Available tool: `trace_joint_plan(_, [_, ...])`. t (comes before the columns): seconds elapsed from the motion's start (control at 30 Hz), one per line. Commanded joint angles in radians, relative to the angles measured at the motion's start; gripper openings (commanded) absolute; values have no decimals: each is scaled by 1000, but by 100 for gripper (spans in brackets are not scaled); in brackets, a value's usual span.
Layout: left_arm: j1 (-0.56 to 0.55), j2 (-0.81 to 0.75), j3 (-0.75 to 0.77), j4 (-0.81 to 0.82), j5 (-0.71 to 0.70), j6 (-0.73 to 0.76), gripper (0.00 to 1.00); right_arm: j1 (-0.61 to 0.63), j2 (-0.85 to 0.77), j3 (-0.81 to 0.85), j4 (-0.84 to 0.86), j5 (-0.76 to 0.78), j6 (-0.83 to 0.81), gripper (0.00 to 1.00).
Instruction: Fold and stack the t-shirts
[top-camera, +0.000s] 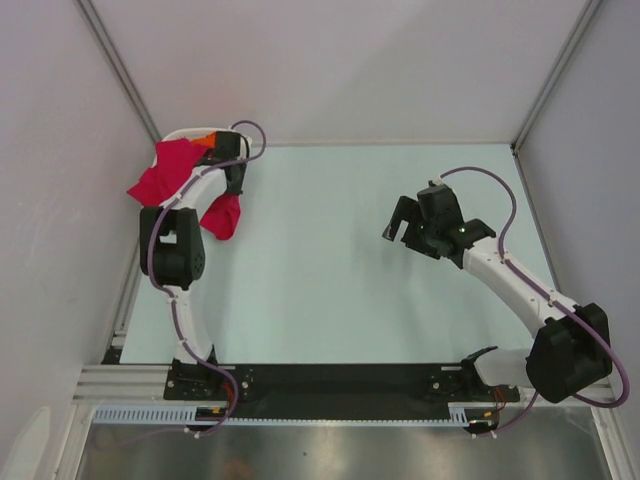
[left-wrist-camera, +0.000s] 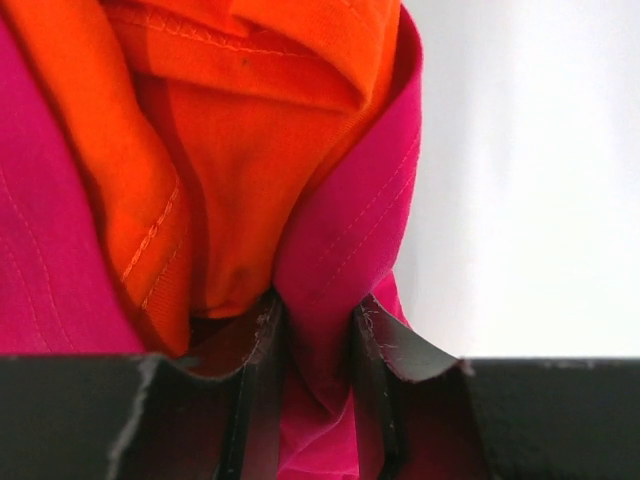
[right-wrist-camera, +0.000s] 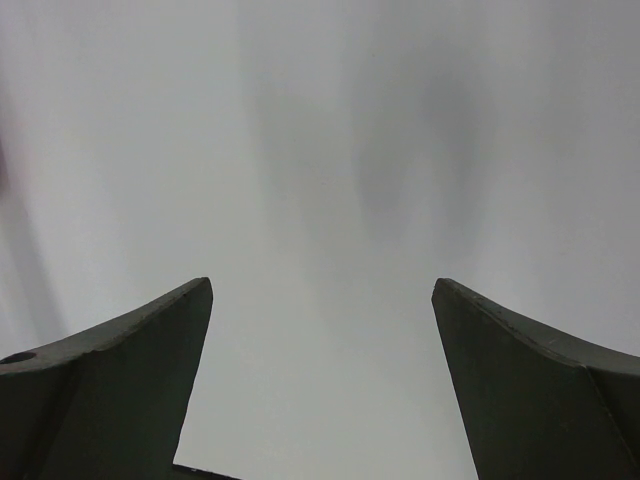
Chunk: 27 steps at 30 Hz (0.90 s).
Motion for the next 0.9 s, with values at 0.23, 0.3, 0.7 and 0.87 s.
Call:
trace_joint_plan(0.23, [112, 54, 74, -87, 52, 48, 32, -11, 45, 124, -96, 45, 0, 100])
trace_joint_plan(0.3, [112, 111, 174, -139, -26, 22, 32, -8, 48, 130, -91, 48, 4, 100])
trace_joint_plan(0.7, [167, 99, 180, -185, 72, -17, 32, -2, -30, 104, -101, 104, 32, 100])
trace_joint_plan(0.87, [166, 39, 147, -182, 83, -16, 36, -8, -34, 137, -102, 100, 15, 100])
